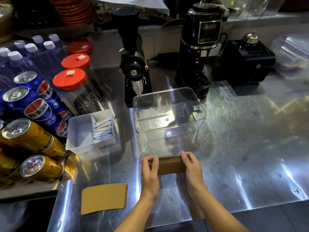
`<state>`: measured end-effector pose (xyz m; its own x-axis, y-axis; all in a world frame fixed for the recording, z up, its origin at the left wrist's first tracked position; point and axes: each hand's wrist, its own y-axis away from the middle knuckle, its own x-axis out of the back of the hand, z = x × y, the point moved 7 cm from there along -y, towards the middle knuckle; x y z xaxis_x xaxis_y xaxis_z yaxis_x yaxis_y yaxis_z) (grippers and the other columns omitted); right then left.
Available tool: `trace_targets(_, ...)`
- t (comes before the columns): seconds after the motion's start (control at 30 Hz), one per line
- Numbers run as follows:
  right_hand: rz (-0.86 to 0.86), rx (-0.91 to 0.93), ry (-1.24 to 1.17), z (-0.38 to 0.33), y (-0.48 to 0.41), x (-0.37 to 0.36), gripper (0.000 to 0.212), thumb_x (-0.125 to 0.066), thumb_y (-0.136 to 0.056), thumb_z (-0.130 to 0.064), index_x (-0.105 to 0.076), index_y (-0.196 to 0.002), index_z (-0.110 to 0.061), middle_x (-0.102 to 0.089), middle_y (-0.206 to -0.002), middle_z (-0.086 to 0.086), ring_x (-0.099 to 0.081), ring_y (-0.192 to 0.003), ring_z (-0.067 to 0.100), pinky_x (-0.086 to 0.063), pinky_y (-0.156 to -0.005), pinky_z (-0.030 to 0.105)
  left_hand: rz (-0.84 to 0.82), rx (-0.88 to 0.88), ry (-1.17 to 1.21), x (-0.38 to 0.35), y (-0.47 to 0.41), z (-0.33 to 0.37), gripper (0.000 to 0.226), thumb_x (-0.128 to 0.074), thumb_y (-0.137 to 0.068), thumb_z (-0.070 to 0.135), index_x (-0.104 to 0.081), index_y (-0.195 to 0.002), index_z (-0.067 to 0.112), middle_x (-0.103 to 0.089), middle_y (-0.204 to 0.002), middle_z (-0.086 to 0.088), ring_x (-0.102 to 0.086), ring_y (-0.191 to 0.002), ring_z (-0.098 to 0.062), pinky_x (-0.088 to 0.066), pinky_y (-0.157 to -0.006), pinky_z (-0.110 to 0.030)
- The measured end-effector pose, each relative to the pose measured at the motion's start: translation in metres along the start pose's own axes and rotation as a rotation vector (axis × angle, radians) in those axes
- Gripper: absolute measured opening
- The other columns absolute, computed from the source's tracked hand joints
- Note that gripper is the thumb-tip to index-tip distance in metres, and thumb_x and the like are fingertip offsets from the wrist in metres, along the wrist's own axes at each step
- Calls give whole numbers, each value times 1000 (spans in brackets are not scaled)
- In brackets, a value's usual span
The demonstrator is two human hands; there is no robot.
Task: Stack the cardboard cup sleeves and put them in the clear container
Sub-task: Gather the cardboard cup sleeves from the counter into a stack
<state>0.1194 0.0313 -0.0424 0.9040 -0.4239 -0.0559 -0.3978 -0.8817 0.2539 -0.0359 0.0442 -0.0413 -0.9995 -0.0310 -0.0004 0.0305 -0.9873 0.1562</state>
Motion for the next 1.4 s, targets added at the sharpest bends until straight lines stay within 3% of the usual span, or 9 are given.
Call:
trace_targets(0.13,28,-5,-50,2,1,1,26,-47,-91,-23,-63,-71,-22,-60,-72,-2,-53,-75,17,-40,-75,38,49,-116,-149,1,-1,3,23,-47,-84,41,-59,-71,26,-54,-65,12,-48,-67,-10,-37,-69,-35)
trace_targets(0.27,14,7,-44,0,-3,2,23,-48,-91,-25,-63,-74,-23,-60,-73,-4,-53,-78,18,-41,-75,38,2,-51,16,-3,-10,1,22,-45,-83,31,-63,-72,22,-60,-75,-1,-52,-78,-21,-39,-76,-40)
trace_targets(0.47,-41,82,177,4,-3,5,24,-41,-94,-26,-56,-79,-14,-54,-71,-1,-48,-60,-3,-40,-60,10,-32,44,79,-4,-13,-5,21,-46,-83,33,-63,-76,22,-61,-76,-1,-53,-78,-21,-39,-78,-44)
trace_targets(0.6,-46,128,295,1,-2,8,25,-39,-94,-29,-53,-78,-16,-50,-68,-1,-48,-65,8,-39,-60,18,-197,23,-81,-1,-2,-4,27,-64,-75,38,-56,-98,28,-63,-97,-5,-60,-93,-26,-49,-84,-50)
trace_targets(0.7,-39,174,412,-2,1,10,25,-37,-95,-27,-51,-76,-19,-49,-71,-1,-48,-75,23,-41,-74,39,-173,-120,-319,9,7,-2,31,-60,-80,24,-48,-105,37,-61,-102,-3,-59,-96,-19,-49,-85,-31)
trace_targets(0.8,-10,232,472,-7,5,9,22,-38,-95,-20,-52,-79,-16,-49,-74,-8,-48,-80,23,-39,-80,43,-75,-143,-356,17,7,-2,32,-54,-88,9,-48,-100,37,-60,-102,-5,-57,-97,-18,-44,-82,-17)
trace_targets(1.03,-133,176,296,-3,11,24,21,-55,-79,-39,-55,-98,-29,-62,-91,-2,-59,-84,8,-45,-72,10,-86,-120,-330,17,7,-1,25,-52,-90,8,-51,-104,29,-61,-104,-6,-58,-99,-16,-45,-83,-14)
trace_targets(1.2,-155,252,380,-1,12,31,29,-61,-83,-7,-54,-102,-28,-65,-96,2,-63,-90,14,-50,-80,17,-69,-89,-304,16,6,1,22,-51,-91,10,-52,-108,22,-63,-106,-6,-59,-100,-14,-47,-84,-15)
trace_targets(1.4,-40,274,353,-12,11,31,33,-58,-83,1,-57,-94,-31,-65,-88,4,-62,-83,19,-46,-71,7,-22,-99,-292,18,5,15,23,-52,-90,8,-53,-108,21,-62,-106,-5,-58,-97,-10,-44,-78,-5)
